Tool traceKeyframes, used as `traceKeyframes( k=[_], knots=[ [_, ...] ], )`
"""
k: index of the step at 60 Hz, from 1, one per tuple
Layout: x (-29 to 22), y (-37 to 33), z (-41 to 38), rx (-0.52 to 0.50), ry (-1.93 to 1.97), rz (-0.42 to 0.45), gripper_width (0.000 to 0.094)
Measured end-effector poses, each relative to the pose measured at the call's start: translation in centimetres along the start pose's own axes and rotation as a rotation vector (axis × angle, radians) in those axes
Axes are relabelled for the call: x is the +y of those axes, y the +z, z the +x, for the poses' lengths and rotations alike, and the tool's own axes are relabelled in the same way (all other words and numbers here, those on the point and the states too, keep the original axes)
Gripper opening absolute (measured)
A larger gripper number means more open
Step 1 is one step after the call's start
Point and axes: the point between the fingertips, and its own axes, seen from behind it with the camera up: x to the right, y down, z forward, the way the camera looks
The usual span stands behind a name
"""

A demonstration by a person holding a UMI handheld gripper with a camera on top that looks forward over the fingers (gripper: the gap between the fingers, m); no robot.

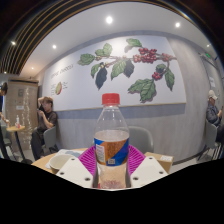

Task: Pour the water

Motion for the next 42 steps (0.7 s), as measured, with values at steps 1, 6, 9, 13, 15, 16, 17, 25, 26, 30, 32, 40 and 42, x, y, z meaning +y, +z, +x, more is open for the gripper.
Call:
traceKeyframes(
  k=[1,6,9,13,15,16,17,25,26,30,32,40,42],
  knots=[
    [0.0,0.1,0.0,-0.001,0.000,0.000,0.0370],
    [-0.3,0.0,0.0,-0.006,-0.005,-0.005,0.0436],
    [-0.7,-0.2,0.2,-0.014,-0.021,-0.022,0.0509],
    [-0.5,-0.8,0.5,-0.011,-0.045,-0.052,0.0735],
    [-0.6,-1.4,0.9,-0.003,-0.046,-0.059,0.0872],
    [-0.8,-1.8,1.0,-0.002,-0.042,-0.056,0.0853],
    [-1.0,-2.2,1.0,-0.003,-0.036,-0.052,0.0842],
    [-0.5,-7.4,-0.5,-0.058,0.009,-0.083,0.0848],
    [-0.5,-8.1,-0.7,-0.064,0.013,-0.088,0.0849],
    [-0.2,-11.2,-1.2,-0.078,0.015,-0.104,0.0849],
    [0.2,-12.6,-1.2,-0.076,0.012,-0.113,0.0849],
    [1.8,-17.4,-1.9,-0.095,0.005,-0.136,0.0848],
    [1.5,-18.2,-2.7,-0.111,0.004,-0.138,0.0848]
  ],
)
